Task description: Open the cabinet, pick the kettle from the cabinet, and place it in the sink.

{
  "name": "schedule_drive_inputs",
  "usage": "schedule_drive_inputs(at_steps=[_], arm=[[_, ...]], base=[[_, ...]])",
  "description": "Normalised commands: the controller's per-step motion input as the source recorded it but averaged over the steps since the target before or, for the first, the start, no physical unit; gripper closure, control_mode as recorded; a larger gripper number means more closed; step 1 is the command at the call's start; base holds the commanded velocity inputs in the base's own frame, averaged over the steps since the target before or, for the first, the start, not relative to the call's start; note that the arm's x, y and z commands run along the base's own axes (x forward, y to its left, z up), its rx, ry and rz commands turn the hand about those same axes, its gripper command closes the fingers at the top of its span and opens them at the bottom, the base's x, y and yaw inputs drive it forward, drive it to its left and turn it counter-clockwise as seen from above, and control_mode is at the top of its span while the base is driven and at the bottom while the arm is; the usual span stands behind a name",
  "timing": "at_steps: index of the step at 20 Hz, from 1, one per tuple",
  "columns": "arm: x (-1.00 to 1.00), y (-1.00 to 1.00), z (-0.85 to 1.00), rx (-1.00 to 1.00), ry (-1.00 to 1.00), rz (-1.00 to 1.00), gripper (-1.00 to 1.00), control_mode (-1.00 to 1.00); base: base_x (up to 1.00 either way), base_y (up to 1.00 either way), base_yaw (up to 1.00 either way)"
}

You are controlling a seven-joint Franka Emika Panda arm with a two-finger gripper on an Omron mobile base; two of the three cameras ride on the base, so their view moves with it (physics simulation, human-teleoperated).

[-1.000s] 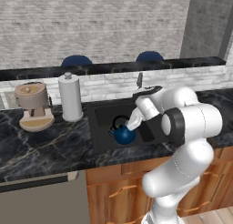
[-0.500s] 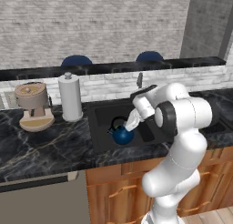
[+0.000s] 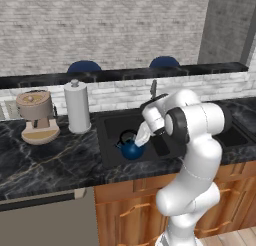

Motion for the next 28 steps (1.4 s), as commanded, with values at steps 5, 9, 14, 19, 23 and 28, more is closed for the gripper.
schedule_drive_inputs(at_steps=[5, 9, 14, 19, 23, 28], arm=[[0.18, 0.10, -0.22, 0.00, -0.09, 0.00, 1.00, -1.00], [0.21, 0.02, -0.24, 0.00, -0.08, 0.03, 1.00, -1.00], [0.27, 0.00, -0.24, 0.00, -0.03, 0.08, 1.00, -1.00], [0.29, -0.01, -0.21, -0.01, 0.00, 0.13, 1.00, -1.00], [0.27, 0.00, -0.20, -0.03, 0.00, 0.12, 1.00, -1.00], [0.29, -0.04, -0.21, -0.03, 0.00, 0.12, 1.00, -1.00]], base=[[0.00, 0.00, 0.00], [0.00, 0.00, 0.00], [0.00, 0.00, 0.00], [0.00, 0.00, 0.00], [0.00, 0.00, 0.00], [0.00, 0.00, 0.00]])
